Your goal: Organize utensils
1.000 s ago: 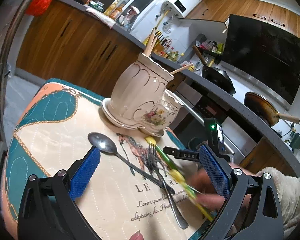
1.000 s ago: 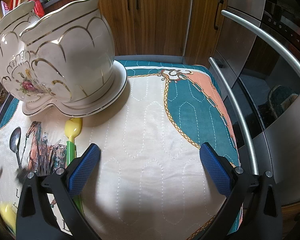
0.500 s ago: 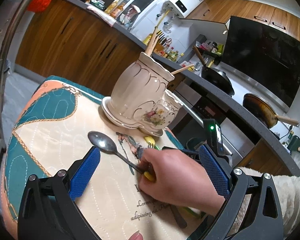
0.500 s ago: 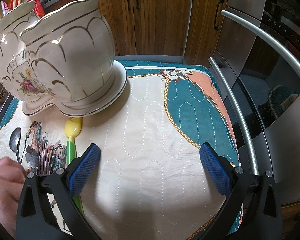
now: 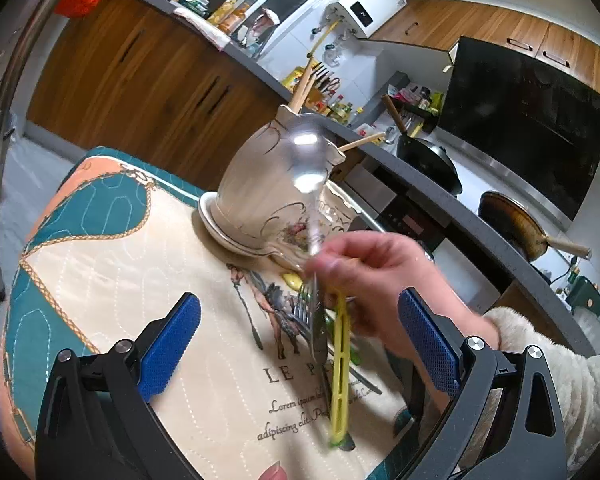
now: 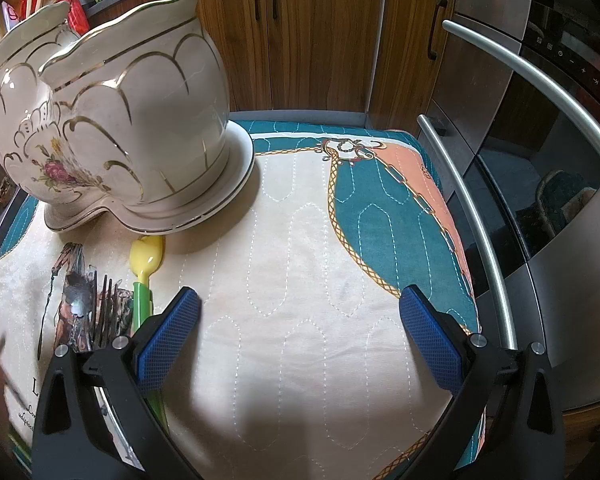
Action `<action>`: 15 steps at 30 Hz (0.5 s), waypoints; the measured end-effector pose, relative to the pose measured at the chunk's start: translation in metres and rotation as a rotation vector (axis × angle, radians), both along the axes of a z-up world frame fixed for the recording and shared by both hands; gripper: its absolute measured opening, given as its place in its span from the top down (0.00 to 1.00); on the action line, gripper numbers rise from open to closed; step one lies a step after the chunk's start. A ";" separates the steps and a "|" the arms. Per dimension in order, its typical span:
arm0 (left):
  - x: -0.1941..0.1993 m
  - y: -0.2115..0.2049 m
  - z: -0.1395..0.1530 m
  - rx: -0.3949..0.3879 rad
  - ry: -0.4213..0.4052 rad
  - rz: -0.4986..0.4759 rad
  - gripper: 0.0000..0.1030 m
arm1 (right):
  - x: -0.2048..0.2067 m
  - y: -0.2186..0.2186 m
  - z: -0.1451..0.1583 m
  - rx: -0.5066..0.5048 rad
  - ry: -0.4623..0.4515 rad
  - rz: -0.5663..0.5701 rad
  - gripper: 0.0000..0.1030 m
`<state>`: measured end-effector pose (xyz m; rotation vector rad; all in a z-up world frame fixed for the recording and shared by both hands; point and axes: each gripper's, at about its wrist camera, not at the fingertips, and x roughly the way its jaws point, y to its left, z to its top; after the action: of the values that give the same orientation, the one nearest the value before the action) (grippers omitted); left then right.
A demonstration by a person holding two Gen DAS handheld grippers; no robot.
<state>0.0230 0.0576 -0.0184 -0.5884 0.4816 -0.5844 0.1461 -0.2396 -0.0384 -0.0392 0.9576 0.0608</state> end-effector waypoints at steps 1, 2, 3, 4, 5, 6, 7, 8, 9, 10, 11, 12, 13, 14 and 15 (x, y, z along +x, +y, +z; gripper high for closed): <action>0.000 0.000 0.000 0.002 -0.001 0.000 0.05 | 0.000 0.000 0.000 0.000 0.000 0.000 0.04; 0.000 -0.001 0.000 0.003 -0.002 0.000 0.05 | 0.000 0.000 0.000 0.000 0.000 0.000 0.04; 0.000 -0.001 0.000 0.003 -0.002 0.000 0.05 | 0.000 0.000 0.000 0.000 0.000 0.000 0.04; 0.000 -0.001 0.000 0.003 -0.001 0.000 0.05 | 0.000 0.000 0.000 0.000 0.000 0.000 0.04; 0.000 0.001 -0.001 0.003 -0.001 0.000 0.05 | 0.000 0.000 0.000 0.000 0.000 0.000 0.04; 0.000 0.001 -0.001 0.002 -0.001 0.001 0.05 | 0.000 0.000 0.000 0.000 0.000 0.000 0.04; 0.000 0.001 -0.001 0.002 0.000 0.000 0.05 | 0.000 0.000 0.000 0.000 0.000 0.000 0.04; 0.000 0.001 -0.002 0.003 0.001 0.001 0.05 | 0.000 0.000 0.000 0.000 0.000 0.000 0.04; 0.000 0.002 -0.002 0.003 0.002 0.003 0.05 | 0.000 0.000 0.000 0.000 0.000 0.000 0.04; 0.000 0.001 -0.002 0.006 0.003 0.004 0.05 | 0.000 0.000 0.000 0.000 0.000 0.000 0.04; 0.000 0.001 -0.001 0.008 0.002 0.004 0.05 | 0.000 0.000 0.000 0.000 0.000 0.000 0.04; 0.000 0.000 -0.001 0.011 0.001 0.004 0.05 | 0.000 0.000 0.000 0.000 0.000 0.000 0.04; 0.000 0.000 -0.001 0.013 -0.002 0.005 0.05 | 0.000 0.000 0.000 0.000 0.000 0.000 0.04; 0.000 0.000 -0.001 0.014 -0.003 0.005 0.05 | 0.000 0.000 0.000 0.000 0.000 0.000 0.04; 0.000 0.000 0.000 0.014 -0.002 0.006 0.05 | 0.000 0.000 0.000 0.000 0.000 0.000 0.04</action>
<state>0.0228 0.0575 -0.0189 -0.5751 0.4815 -0.5758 0.1460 -0.2396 -0.0384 -0.0390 0.9575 0.0608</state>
